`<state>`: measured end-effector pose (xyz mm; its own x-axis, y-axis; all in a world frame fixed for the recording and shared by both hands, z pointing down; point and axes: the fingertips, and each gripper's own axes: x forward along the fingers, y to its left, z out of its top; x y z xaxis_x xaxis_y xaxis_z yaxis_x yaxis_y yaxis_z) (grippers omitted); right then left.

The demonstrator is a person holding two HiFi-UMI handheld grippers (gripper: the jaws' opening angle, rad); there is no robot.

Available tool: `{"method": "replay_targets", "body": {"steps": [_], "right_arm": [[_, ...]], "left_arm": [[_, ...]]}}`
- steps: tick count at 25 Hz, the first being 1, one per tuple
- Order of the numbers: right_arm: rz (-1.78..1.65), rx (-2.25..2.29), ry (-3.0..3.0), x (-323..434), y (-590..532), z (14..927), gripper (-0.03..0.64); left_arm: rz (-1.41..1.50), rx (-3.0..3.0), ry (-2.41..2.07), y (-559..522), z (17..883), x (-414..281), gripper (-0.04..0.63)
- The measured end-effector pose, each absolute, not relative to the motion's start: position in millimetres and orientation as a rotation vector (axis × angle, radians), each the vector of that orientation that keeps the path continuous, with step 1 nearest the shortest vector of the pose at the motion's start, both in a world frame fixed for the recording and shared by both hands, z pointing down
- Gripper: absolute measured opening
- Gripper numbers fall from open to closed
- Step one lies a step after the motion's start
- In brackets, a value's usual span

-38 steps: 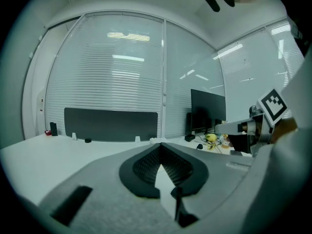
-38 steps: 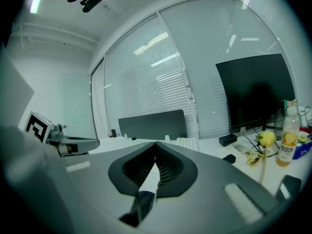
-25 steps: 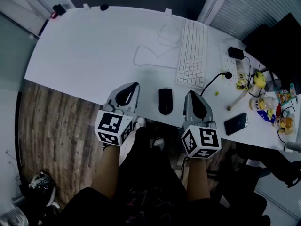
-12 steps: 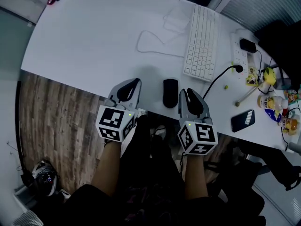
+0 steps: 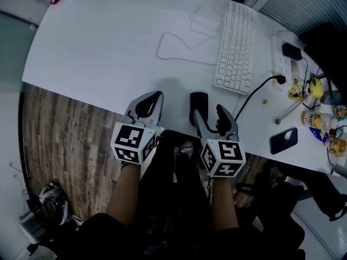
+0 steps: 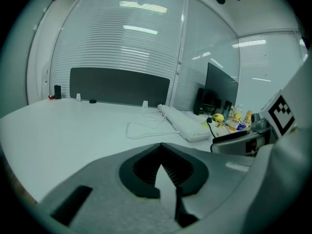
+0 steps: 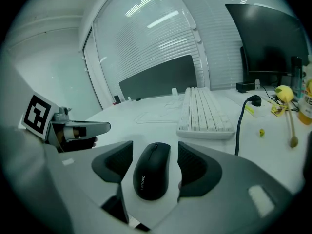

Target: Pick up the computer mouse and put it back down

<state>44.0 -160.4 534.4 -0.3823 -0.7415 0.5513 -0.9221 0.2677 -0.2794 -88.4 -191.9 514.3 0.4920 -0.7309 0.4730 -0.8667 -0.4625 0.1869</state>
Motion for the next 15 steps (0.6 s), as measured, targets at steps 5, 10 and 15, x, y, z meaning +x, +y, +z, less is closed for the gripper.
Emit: {"method": "replay_targets", "body": {"steps": [5, 10, 15], "right_arm": [[0.818, 1.466, -2.147, 39, -161, 552, 0.326], [0.871, 1.43, -2.094, 33, -162, 567, 0.331], [0.885, 1.41, -2.065, 27, -167, 574, 0.331]], "left_arm": [[0.486, 2.319, -1.306, -196, 527, -87, 0.002], [0.496, 2.319, -1.298, -201, 531, -88, 0.002], [0.495, 2.317, -1.293, -207, 533, -91, 0.002]]}}
